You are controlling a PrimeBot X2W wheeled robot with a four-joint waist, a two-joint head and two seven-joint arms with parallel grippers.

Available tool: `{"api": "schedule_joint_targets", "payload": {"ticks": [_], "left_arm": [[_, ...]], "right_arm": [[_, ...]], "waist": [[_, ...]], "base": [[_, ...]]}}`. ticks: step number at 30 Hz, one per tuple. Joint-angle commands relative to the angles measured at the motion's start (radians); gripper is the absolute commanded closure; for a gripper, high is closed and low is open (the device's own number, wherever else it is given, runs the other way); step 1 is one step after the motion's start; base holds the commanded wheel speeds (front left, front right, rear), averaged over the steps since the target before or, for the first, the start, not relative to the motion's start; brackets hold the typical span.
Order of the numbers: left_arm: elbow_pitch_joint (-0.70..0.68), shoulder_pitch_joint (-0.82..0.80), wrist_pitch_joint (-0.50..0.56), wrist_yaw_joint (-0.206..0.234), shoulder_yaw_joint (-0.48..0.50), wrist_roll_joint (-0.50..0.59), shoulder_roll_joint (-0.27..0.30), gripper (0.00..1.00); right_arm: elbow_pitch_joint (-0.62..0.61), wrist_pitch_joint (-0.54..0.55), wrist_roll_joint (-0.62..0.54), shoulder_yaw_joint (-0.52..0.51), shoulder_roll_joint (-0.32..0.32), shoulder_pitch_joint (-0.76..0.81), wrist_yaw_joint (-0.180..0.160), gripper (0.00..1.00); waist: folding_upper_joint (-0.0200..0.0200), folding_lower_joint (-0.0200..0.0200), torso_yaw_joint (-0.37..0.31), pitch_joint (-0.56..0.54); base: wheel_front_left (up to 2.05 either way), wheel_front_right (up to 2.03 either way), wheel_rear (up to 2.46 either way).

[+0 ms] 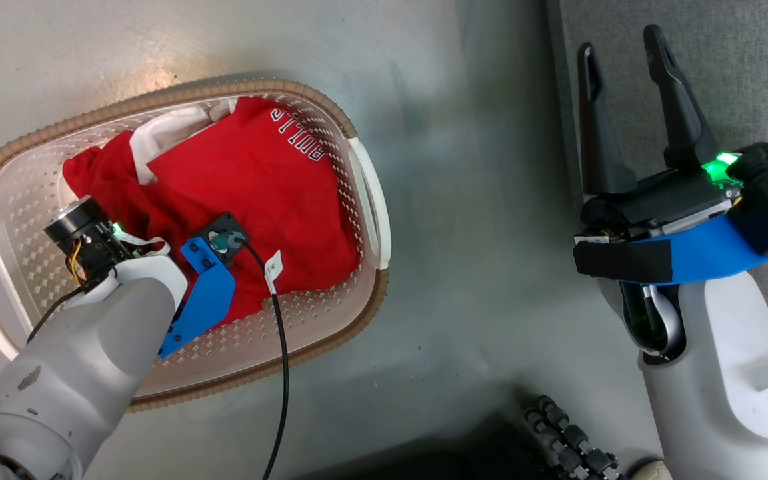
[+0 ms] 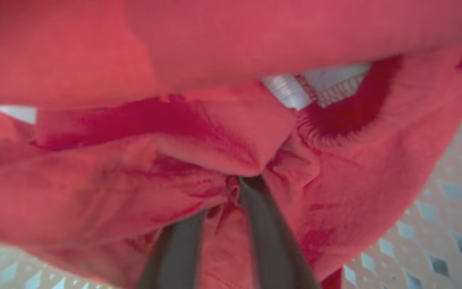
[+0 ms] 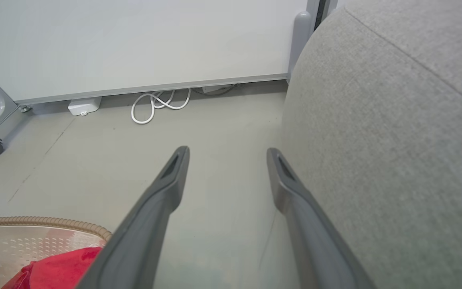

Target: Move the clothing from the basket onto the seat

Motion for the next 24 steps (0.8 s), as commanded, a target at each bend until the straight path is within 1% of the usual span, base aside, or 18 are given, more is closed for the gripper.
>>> {"api": "schedule_joint_targets", "payload": {"ticks": [1,5,11,17,24], "left_arm": [[-0.005,0.002,0.007,-0.001,-0.004,0.002,0.007,1.0],[-0.021,0.003,0.003,-0.001,-0.004,-0.002,0.01,1.0],[-0.032,0.013,-0.015,-0.001,-0.004,-0.017,0.0,1.0],[-0.039,0.038,-0.039,-0.001,-0.004,-0.046,-0.029,1.0],[-0.055,0.067,-0.086,-0.001,-0.004,-0.117,-0.068,1.0]], "right_arm": [[-0.005,-0.003,-0.003,-0.001,-0.004,-0.013,0.0,0.0],[-0.004,-0.003,-0.002,-0.003,-0.004,-0.011,0.0,0.0],[0.007,-0.004,-0.007,-0.009,-0.004,-0.003,0.0,0.0],[0.023,-0.003,-0.015,-0.019,-0.004,0.014,0.0,0.0],[0.041,-0.003,-0.033,-0.033,-0.004,0.041,0.0,0.0]], "waist": [[0.0,-0.0001,0.0,-0.001],[0.0,-0.0001,0.0,-0.009],[0.0,-0.0001,0.006,-0.041],[0.0,-0.0001,0.023,-0.097],[0.0,-0.0001,0.057,-0.182]], "base": [[0.0,0.0,0.0],[0.0,0.0,0.0],[0.0,0.0,0.0],[0.0,0.0,0.0],[0.0,0.0,0.0]]}}
